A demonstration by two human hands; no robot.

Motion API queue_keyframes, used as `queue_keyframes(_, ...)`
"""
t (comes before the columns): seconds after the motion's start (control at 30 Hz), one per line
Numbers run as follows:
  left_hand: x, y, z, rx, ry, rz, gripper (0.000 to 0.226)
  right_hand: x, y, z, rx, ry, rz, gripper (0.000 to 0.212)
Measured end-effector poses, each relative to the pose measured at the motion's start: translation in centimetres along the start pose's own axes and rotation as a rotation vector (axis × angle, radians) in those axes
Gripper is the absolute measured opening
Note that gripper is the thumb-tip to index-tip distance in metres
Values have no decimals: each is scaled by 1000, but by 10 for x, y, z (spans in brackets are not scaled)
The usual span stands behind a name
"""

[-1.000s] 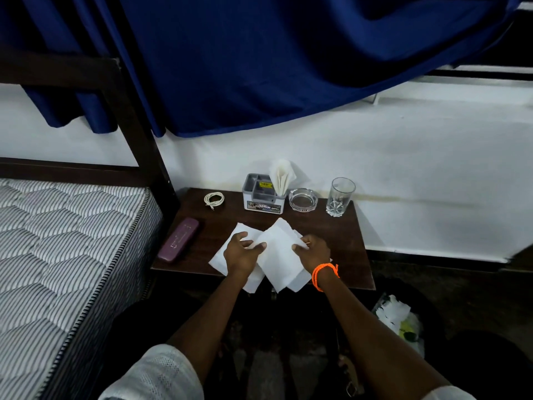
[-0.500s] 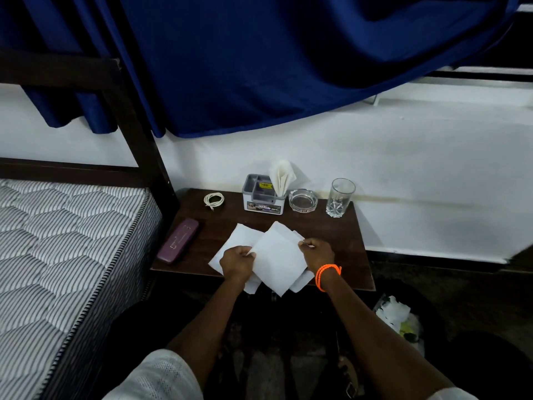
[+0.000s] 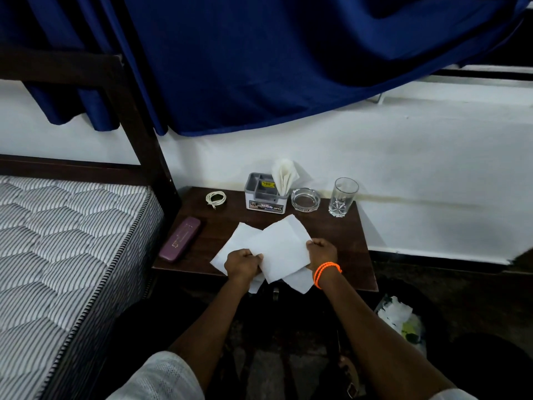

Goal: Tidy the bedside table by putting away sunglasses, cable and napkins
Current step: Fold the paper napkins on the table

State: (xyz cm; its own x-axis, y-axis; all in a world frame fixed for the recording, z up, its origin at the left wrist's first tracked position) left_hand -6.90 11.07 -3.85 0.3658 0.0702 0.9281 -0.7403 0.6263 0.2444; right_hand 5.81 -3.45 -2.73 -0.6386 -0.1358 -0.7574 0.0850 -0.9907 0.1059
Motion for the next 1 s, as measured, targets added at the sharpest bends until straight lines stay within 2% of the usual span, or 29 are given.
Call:
queue_keyframes(0.1,1,3,-2,3,-3,-1,25,-8,5,-1,70,77,31,20)
queue_keyframes(0.2,1,6,-2,19,7,28,19,-12,9,-3,41,39,-33,19)
queue_keyframes(0.3,0,6,-2,26,10,26,16,-17,14,0,136,74,-95,18)
queue_keyframes(0.37,-1,7,-3,25,22,13,18,-23,18,2,172,72,-239,19)
queue_keyframes(0.43,-2,9,-5,17,30,-5,26,-30,20,2,134,46,-501,16)
queue_keyframes(0.53,-2,10,-5,-6,1,-82,17,-37,23,5,98,0,-707,8)
queue_keyframes(0.67,-7,10,-8,-29,1,-68,36,-35,22,-2,-138,-56,-599,26)
queue_keyframes(0.73,-7,9,-8,-48,31,0,41,-32,14,-1,-204,-94,-505,28)
queue_keyframes(0.9,-2,12,-9,-82,113,212,22,-7,-15,17,-167,-72,-493,19)
queue_keyframes(1.0,0,14,-8,-58,180,318,51,8,-20,14,-84,-23,-368,4)
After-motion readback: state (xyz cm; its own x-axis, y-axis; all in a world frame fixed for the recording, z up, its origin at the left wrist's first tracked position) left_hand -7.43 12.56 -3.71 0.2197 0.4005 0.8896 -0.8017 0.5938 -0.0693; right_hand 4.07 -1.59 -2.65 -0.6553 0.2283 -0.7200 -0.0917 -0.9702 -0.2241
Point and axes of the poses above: each hand's wrist, its own z-axis away from the middle knuckle, its own y-axis out of the back of the hand, x = y × z, the point moved 1 cm from there along -z, towards the middle knuckle, and after that the axes turned 12 degrees about -y, right-handed, at the moved point
